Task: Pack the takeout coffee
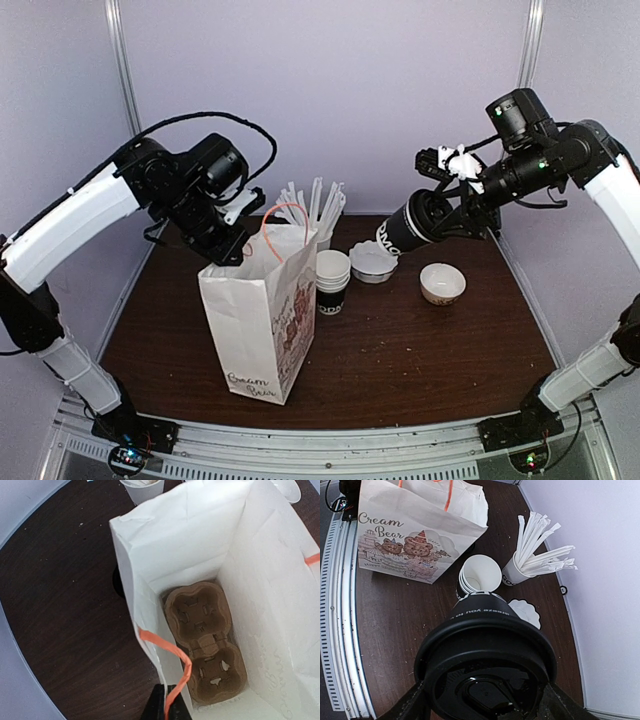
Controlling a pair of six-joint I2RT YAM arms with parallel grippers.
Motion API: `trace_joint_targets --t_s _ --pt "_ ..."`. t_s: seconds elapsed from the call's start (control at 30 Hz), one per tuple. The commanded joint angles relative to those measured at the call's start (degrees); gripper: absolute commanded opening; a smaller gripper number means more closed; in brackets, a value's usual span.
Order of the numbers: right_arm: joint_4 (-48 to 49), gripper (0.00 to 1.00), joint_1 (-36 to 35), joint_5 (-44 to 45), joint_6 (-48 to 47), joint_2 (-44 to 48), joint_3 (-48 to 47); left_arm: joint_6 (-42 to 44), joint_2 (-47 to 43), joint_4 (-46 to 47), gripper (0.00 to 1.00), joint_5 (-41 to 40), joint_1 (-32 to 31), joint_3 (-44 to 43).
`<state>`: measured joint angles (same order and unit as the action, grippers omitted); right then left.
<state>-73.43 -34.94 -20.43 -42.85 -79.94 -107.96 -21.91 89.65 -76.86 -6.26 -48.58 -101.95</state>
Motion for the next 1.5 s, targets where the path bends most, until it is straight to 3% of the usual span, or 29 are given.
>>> trace_joint_targets --t_s 0.0,0.3,0.7,1.13,1.17,1.3,1.47 --pt "1.4 0.70 0.4 1.6 0.6 0.6 1.3 3.1 2.2 -0.7 0.00 2.9 0.2 -4.4" --pt "1.2 0.70 0.4 1.6 1.0 0.2 -0.1 6.5 1.9 -4.4 0.00 11.6 0.2 -11.2" --pt "1.1 0.70 1.3 3.2 1.4 0.5 0.0 27.9 2.4 4.0 0.00 33.4 0.2 -7.3" --pt "-5.0 0.70 -1.3 -7.9 2.4 -0.1 -10.8 32.9 14.2 6.7 0.00 36.8 0.1 -14.1" --pt "-5.4 0.70 -2.3 -8.3 2.4 -0.7 -11.5 32.9 14.6 6.7 0.02 36.6 0.1 -14.5" --pt "-6.8 0.70 -7.8 -8.3 1.3 -2.9 -12.9 32.3 15.0 7.5 0.29 34.8 0.1 -15.0" --pt "-7.2 0.70 -15.0 -5.5 0.4 -6.5 -14.4 31.2 14.3 7.5 0.48 32.5 0.1 -15.0"
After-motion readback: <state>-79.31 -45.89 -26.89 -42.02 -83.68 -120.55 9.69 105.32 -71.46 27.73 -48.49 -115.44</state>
